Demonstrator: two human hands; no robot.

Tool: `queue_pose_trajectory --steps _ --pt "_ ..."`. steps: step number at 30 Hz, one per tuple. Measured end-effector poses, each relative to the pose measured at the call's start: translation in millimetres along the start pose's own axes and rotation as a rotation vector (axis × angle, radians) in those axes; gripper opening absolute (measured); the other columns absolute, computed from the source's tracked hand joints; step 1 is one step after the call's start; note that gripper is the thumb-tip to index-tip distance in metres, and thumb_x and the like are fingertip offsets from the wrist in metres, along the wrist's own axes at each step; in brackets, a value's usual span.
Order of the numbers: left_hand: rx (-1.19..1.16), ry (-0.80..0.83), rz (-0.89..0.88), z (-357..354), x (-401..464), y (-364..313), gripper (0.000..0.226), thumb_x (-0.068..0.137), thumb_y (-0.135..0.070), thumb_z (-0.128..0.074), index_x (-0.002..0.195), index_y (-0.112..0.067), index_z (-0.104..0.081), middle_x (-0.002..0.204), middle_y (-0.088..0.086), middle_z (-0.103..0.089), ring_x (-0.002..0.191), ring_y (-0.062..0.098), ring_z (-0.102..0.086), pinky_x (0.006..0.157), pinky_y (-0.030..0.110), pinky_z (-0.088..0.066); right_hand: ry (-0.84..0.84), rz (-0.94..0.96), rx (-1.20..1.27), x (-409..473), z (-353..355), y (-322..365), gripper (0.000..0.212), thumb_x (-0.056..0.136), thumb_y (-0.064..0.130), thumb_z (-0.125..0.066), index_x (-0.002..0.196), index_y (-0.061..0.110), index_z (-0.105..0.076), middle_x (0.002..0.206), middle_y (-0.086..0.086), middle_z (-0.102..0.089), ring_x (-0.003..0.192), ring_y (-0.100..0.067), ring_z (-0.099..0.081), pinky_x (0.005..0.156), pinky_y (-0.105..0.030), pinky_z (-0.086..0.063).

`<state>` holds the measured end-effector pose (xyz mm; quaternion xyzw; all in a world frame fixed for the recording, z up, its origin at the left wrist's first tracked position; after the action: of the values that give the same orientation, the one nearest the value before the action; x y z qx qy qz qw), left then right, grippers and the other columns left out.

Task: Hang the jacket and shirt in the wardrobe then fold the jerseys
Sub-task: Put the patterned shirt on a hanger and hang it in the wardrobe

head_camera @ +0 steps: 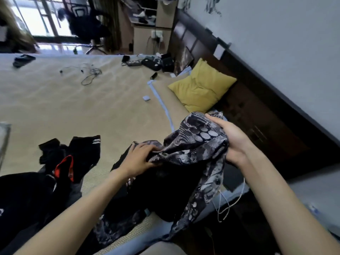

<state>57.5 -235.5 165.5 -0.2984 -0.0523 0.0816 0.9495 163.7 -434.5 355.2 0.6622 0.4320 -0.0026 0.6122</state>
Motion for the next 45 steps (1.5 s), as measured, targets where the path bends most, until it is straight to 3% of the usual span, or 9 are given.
queue_pose_trajectory --steps 3,11,14,19,24,28,32,38,45 --pt "-0.117 0.04 -0.071 9.9 12.7 -9.6 0.027 0.09 -0.055 -0.051 0.092 -0.028 -0.051 0.083 -0.003 -0.067 0.083 0.022 -0.063 0.066 0.033 -0.04 -0.119 0.103 -0.053 -9.2 24.7 22.7 0.033 0.098 0.024 -0.059 0.113 0.0 -0.074 0.107 -0.019 -0.076 0.085 -0.028 -0.076 0.08 -0.04 -0.063" --pt "-0.548 0.175 -0.141 89.4 30.9 -74.3 0.029 0.086 -0.037 -0.072 0.09 -0.009 -0.065 0.069 -0.005 -0.057 0.068 0.0 -0.051 0.062 0.021 -0.039 -1.057 0.693 -1.239 -42.1 118.1 60.9 0.044 0.081 0.007 -0.064 0.121 0.024 -0.053 0.119 -0.01 -0.054 0.1 -0.033 -0.062 0.088 -0.045 -0.053" --pt "-0.614 0.29 -0.168 131.6 35.5 -117.0 0.011 0.082 -0.024 -0.082 0.081 -0.024 -0.071 0.07 -0.01 -0.066 0.069 0.001 -0.06 0.065 0.014 -0.044 -0.7 0.922 -1.25 -37.1 75.0 28.6 0.031 0.079 0.005 -0.066 0.108 0.016 -0.068 0.11 -0.007 -0.061 0.101 -0.02 -0.061 0.092 -0.035 -0.05" --pt "-0.569 0.424 -0.227 159.4 43.0 -171.1 0.032 0.093 -0.031 -0.07 0.069 -0.014 -0.057 0.066 0.008 -0.045 0.062 0.021 -0.039 0.057 0.033 -0.029 -0.051 0.467 -0.756 -14.3 -2.5 -43.1 0.02 0.095 0.021 -0.07 0.116 0.021 -0.067 0.111 0.001 -0.074 0.1 -0.006 -0.067 0.09 -0.021 -0.049" --pt "-0.48 0.499 -0.308 182.9 33.7 -195.4 0.038 0.096 -0.033 -0.064 0.063 -0.017 -0.052 0.062 0.008 -0.035 0.057 0.023 -0.029 0.054 0.039 -0.02 -0.036 0.448 -0.836 1.8 7.3 -70.4 0.022 0.095 0.032 -0.063 0.108 0.015 -0.068 0.105 -0.008 -0.073 0.102 -0.022 -0.068 0.09 -0.045 -0.051" --pt "-0.431 0.497 -0.382 198.9 33.3 -205.5 0.037 0.096 -0.027 -0.062 0.064 -0.011 -0.054 0.058 0.003 -0.034 0.051 0.015 -0.03 0.049 0.027 -0.021 -0.059 0.469 -0.951 -0.7 22.5 -78.7 0.021 0.099 0.027 -0.057 0.08 0.017 -0.061 0.08 0.003 -0.068 0.076 0.006 -0.053 0.072 -0.029 -0.046" --pt "-0.437 0.448 -0.405 207.5 47.0 -207.4 0.032 0.096 -0.022 -0.061 0.069 -0.005 -0.06 0.056 -0.004 -0.045 0.049 0.006 -0.04 0.047 0.014 -0.031 -0.177 0.475 -0.802 -18.1 64.5 -59.2 0.026 0.099 0.034 -0.064 0.089 0.011 -0.069 0.083 -0.004 -0.069 0.082 -0.006 -0.061 0.072 -0.036 -0.042" --pt "-0.307 0.239 -0.556 195.2 87.6 -245.3 0.041 0.096 -0.048 -0.063 0.085 -0.01 -0.07 0.075 0.021 -0.063 0.066 0.038 -0.058 0.061 0.05 -0.047 -0.47 0.626 -0.784 -88.5 152.6 -16.5 0.025 0.092 0.041 -0.068 0.103 0.02 -0.074 0.094 0.002 -0.074 0.091 -0.011 -0.069 0.079 -0.033 -0.046" --pt "-0.297 0.011 -0.709 167.2 125.3 -375.2 0.036 0.091 -0.044 -0.063 0.078 -0.012 -0.069 0.063 0.004 -0.061 0.057 0.005 -0.049 0.055 0.029 -0.041 -0.752 0.737 -0.969 -184.0 255.4 28.1 0.01 0.102 0.028 -0.058 0.104 0.027 -0.068 0.072 0.012 -0.06 0.063 -0.001 -0.052 0.059 -0.018 -0.034"
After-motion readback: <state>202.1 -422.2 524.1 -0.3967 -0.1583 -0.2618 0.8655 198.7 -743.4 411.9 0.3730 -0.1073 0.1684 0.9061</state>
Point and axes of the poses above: each hand's wrist, its own x-axis towards the middle knuckle, its own z-axis out of the back of the hand, y = z × x, the point moved 4 cm from there along x, towards the middle knuckle
